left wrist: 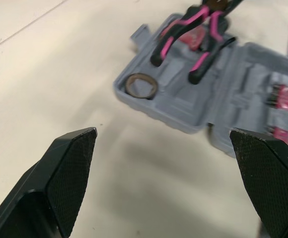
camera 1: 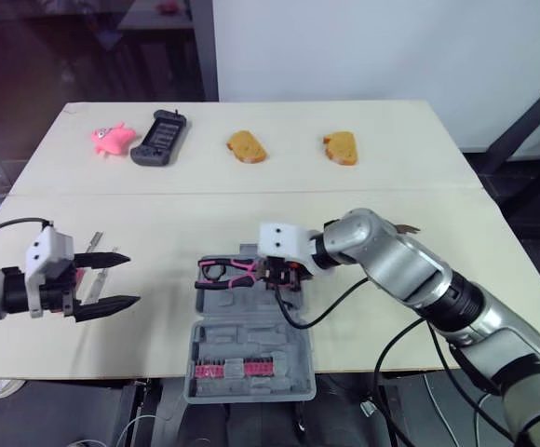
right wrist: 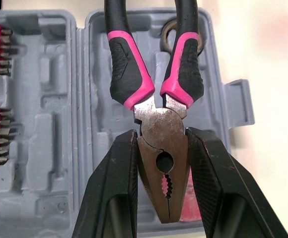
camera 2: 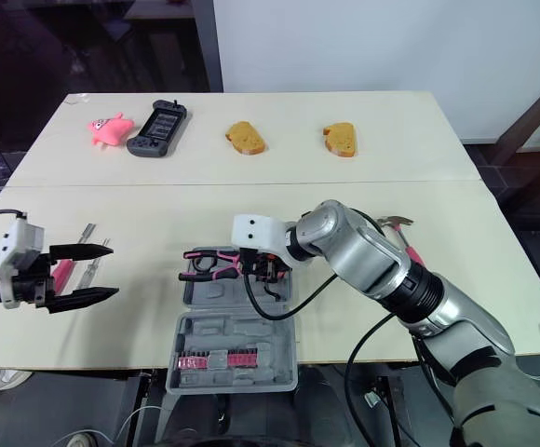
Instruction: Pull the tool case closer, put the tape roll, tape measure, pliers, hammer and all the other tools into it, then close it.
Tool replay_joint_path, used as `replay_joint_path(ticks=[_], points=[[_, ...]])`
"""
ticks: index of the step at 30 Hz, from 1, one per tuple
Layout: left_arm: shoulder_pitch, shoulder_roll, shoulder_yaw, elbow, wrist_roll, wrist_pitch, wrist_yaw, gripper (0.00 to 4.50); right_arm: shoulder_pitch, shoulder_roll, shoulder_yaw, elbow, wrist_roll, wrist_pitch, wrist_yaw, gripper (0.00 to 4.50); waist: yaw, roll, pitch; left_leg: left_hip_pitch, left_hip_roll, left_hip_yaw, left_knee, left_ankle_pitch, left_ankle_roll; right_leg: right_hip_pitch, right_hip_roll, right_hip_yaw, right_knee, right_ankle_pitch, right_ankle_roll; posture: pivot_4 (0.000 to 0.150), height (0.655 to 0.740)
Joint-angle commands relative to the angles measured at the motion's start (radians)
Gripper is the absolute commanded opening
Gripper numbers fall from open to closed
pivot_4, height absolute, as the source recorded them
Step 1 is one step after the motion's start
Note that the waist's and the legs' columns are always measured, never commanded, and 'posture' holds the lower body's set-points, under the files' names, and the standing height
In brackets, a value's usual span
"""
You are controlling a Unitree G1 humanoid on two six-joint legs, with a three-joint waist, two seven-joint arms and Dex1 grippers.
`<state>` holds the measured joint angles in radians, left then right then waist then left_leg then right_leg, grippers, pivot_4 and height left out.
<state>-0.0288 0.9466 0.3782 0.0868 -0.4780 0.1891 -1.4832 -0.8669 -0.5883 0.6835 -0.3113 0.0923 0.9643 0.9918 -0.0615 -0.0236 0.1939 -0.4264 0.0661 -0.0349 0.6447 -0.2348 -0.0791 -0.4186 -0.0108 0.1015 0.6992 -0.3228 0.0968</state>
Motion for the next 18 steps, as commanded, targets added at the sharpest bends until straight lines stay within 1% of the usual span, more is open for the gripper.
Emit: replay_joint_path(ticks=[1,9,18], points=[[0.018,-0.010,0.048,-0.004,-0.047,-0.057,-0.031,4.50,-0.029,-0.008,0.009,-0.036,-0.020,-0.008,0.008,0.95,-0.002,0.000,0.000,0.000,0.000,0.000,0.000,0.000,0.000,0.000,0.000,0.000,0.000,0.000,0.000,0.150,0.7400],[0.012,-0.011,0.045,0.026,-0.081,-0.103,-0.075,4.50,-0.042,0.008,0.060,-0.021,-0.055,0.011,0.008,0.95,-0.008,0.000,0.000,0.000,0.000,0.000,-0.001,0.000,0.000,-0.001,0.000,0.000,0.000,0.000,0.000,0.150,0.7400],[0.000,-0.012,0.020,0.035,-0.066,-0.122,-0.074,4.50,-0.062,0.055,0.092,0.022,-0.059,0.054,0.007,0.95,-0.008,0.000,0.000,0.000,0.000,0.000,-0.001,0.000,0.000,-0.001,0.000,0.000,0.000,0.000,0.000,0.150,0.7400]])
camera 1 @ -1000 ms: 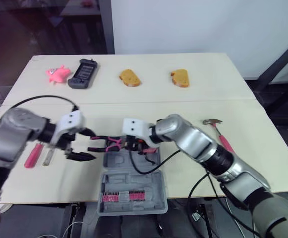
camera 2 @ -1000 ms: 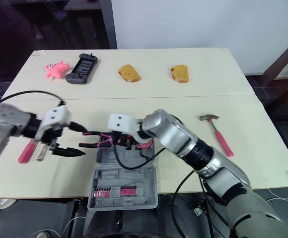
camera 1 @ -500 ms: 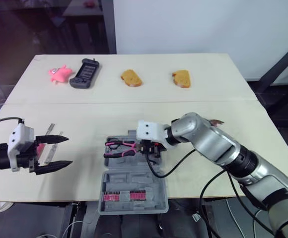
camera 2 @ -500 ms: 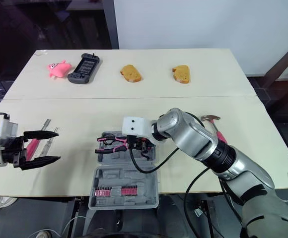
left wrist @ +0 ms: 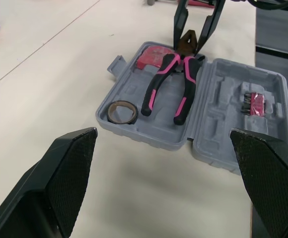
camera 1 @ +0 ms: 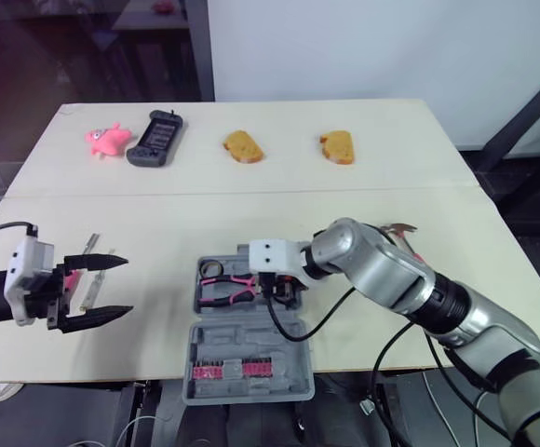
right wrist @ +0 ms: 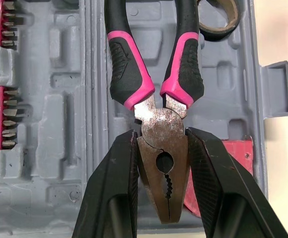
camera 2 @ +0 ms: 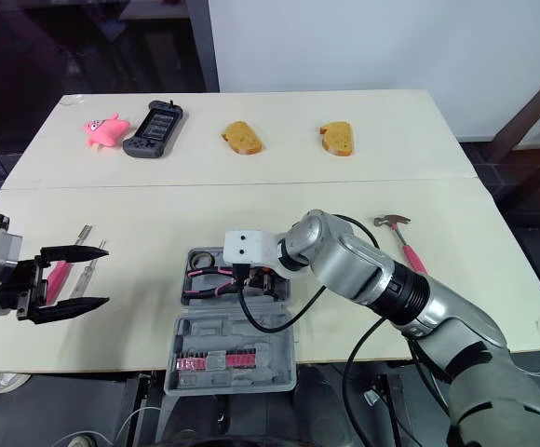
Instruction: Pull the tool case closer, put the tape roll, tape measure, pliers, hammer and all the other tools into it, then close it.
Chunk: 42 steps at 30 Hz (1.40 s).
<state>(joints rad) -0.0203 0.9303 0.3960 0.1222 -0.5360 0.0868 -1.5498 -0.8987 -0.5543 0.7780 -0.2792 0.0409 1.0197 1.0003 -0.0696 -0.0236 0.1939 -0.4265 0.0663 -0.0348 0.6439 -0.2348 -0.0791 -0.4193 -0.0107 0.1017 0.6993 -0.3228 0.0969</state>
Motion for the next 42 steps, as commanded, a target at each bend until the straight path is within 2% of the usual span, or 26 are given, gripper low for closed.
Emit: replay_joint_path(ticks=[1,12,22,42], points=[[-0.009,0.004,0.000,-0.001,-0.007,-0.021,-0.006,4.50,-0.033,0.025,0.002,-0.005,-0.010,0.000,-0.003,0.95,0.000,0.000,0.000,0.000,0.000,0.000,0.000,0.000,0.000,0.000,0.000,0.000,0.000,0.000,0.000,0.150,0.7400],[-0.001,0.003,-0.014,-0.021,-0.002,-0.029,0.016,4.50,-0.098,0.088,0.072,0.069,-0.046,0.037,-0.006,0.95,-0.002,0.000,0.000,0.000,0.000,0.000,0.000,0.000,0.000,0.000,0.000,0.000,0.000,0.000,0.000,0.150,0.7400],[0.010,-0.004,-0.018,-0.009,-0.002,-0.052,0.024,4.50,-0.141,0.076,0.133,0.092,-0.058,0.082,0.014,0.95,0.000,0.000,0.000,0.000,0.000,0.000,0.000,0.000,0.000,0.000,0.000,0.000,0.000,0.000,0.000,0.150,0.7400],[0.013,-0.013,-0.022,0.010,0.001,-0.077,0.030,4.50,-0.136,0.152,0.134,0.152,-0.045,0.135,-0.032,0.95,-0.002,0.000,0.000,0.000,0.000,0.000,0.000,0.000,0.000,-0.001,0.000,0.000,0.000,0.000,0.000,0.150,0.7400]])
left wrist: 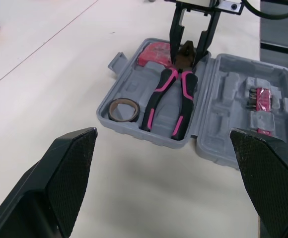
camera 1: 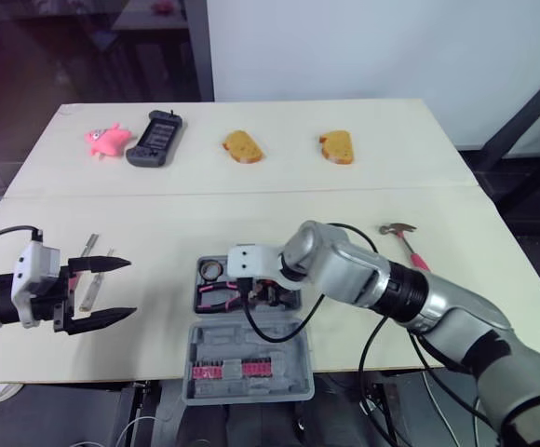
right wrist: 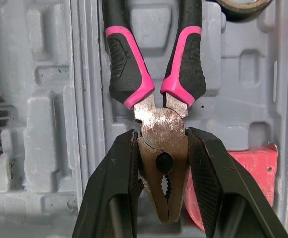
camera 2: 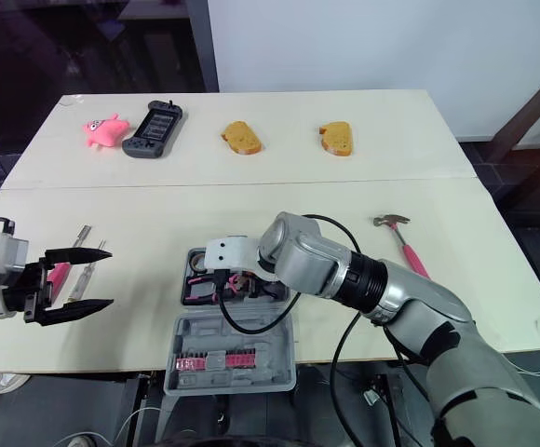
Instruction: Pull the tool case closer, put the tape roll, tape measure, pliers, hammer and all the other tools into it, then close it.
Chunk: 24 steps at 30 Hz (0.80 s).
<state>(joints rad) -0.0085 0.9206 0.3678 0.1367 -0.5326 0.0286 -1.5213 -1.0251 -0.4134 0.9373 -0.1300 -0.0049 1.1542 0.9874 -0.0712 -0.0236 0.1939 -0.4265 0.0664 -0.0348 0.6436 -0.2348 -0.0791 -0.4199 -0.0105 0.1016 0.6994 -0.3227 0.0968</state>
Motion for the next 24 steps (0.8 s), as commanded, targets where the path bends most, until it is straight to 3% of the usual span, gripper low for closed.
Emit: replay_joint_path(ticks=[1,15,21,24], points=[[0.000,-0.003,0.006,-0.003,-0.002,-0.019,0.002,4.50,-0.008,0.014,-0.029,0.005,0.002,0.000,-0.020,0.95,0.000,0.000,0.000,0.000,0.000,0.000,0.000,0.000,0.000,0.000,0.000,0.000,0.000,0.000,0.000,0.150,0.7400],[-0.006,-0.003,0.002,0.006,-0.001,-0.027,0.005,4.50,0.015,0.025,-0.029,0.021,0.010,-0.018,-0.035,0.95,-0.001,0.000,0.000,0.000,0.000,0.000,0.000,0.000,0.000,0.000,0.000,0.000,0.000,0.000,0.000,0.150,0.7400],[-0.012,-0.002,0.000,0.011,0.000,-0.028,0.006,4.50,0.024,0.030,-0.052,0.034,0.012,-0.028,-0.052,3.89,0.000,0.000,0.000,0.000,0.000,0.000,0.000,0.000,0.000,0.000,0.000,0.000,0.000,0.000,0.000,0.150,0.7400],[-0.014,-0.003,-0.001,0.013,0.001,-0.027,0.010,4.50,0.026,0.035,-0.095,0.041,0.027,-0.028,-0.058,3.89,0.000,0.000,0.000,0.000,0.000,0.000,0.000,0.000,0.000,0.000,0.000,0.000,0.000,0.000,0.000,0.150,0.7400]])
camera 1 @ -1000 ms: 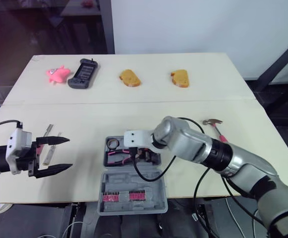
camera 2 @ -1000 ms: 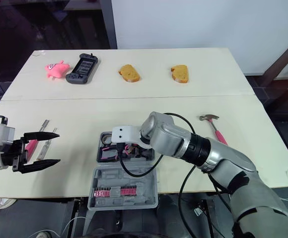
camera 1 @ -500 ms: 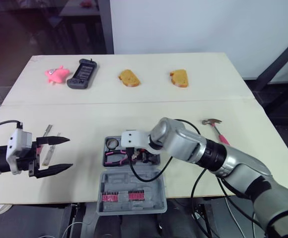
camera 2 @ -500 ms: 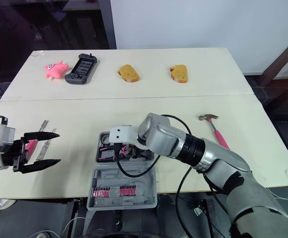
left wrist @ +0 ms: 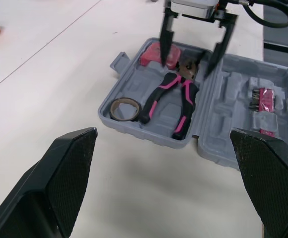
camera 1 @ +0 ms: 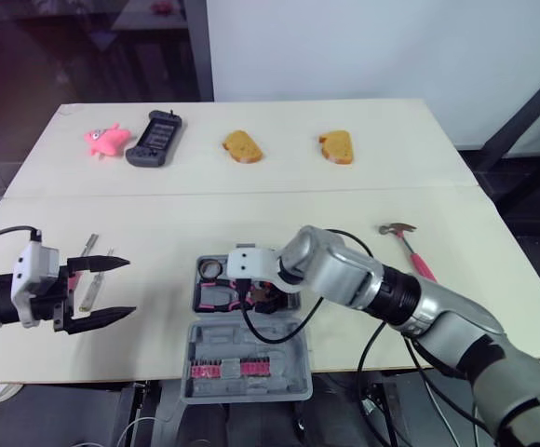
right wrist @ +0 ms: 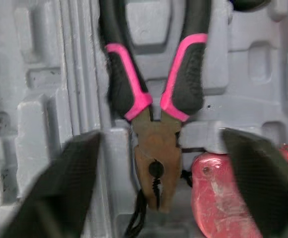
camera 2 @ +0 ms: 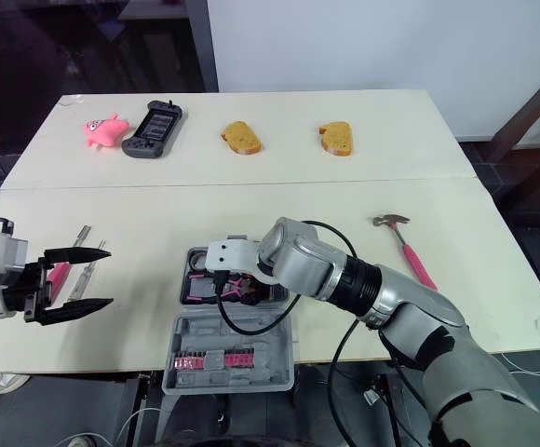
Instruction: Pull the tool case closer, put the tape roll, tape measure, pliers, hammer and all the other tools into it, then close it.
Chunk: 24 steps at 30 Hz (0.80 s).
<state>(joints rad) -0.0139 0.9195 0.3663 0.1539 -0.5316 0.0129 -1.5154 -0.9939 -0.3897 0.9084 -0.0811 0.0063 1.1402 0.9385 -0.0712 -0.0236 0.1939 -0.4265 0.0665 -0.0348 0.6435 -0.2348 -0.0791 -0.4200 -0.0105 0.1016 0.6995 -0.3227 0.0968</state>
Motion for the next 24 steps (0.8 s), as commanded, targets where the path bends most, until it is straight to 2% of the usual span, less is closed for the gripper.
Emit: replay_joint_path(ticks=[1,8,9,10,16,24], points=[[-0.009,-0.001,0.001,-0.003,0.000,-0.012,0.005,4.50,-0.005,0.013,-0.079,-0.006,0.019,-0.015,-0.012,3.89,0.000,0.000,0.000,0.000,0.000,0.000,0.000,0.000,0.000,0.000,0.000,0.000,0.000,0.000,0.000,0.150,0.7400],[-0.012,-0.003,-0.003,-0.001,0.002,-0.012,0.015,4.50,0.017,0.062,-0.185,-0.007,0.065,-0.021,-0.033,3.89,0.000,0.000,0.000,0.000,0.000,0.000,0.000,0.000,0.000,0.000,0.000,0.000,0.000,0.000,0.000,0.150,0.7400],[-0.013,-0.003,-0.004,-0.001,0.003,-0.013,0.017,4.50,0.022,0.069,-0.190,-0.009,0.070,-0.025,-0.036,3.36,-0.001,0.000,0.000,0.000,0.000,0.000,0.000,0.000,0.000,0.000,0.000,0.000,0.000,0.000,0.000,0.150,0.7400],[-0.014,-0.004,-0.005,-0.001,0.003,-0.012,0.018,4.50,0.030,0.077,-0.194,-0.011,0.074,-0.028,-0.042,3.06,0.000,0.000,0.000,0.000,0.000,0.000,0.000,0.000,0.000,0.000,0.000,0.000,0.000,0.000,0.000,0.150,0.7400],[-0.017,-0.006,-0.004,-0.001,0.006,-0.008,0.023,4.50,0.065,0.129,-0.198,0.013,0.073,-0.062,-0.080,0.04,0.000,0.000,0.000,0.000,0.000,0.000,0.000,0.000,0.000,0.000,0.000,0.000,0.000,0.000,0.000,0.150,0.7400],[-0.011,-0.007,0.000,-0.015,0.005,0.000,0.032,4.50,0.081,0.131,-0.166,0.077,0.053,-0.094,-0.094,0.04,0.000,0.000,0.000,0.000,0.000,0.000,0.000,0.000,0.000,0.000,0.000,0.000,0.000,0.000,0.000,0.150,0.7400]])
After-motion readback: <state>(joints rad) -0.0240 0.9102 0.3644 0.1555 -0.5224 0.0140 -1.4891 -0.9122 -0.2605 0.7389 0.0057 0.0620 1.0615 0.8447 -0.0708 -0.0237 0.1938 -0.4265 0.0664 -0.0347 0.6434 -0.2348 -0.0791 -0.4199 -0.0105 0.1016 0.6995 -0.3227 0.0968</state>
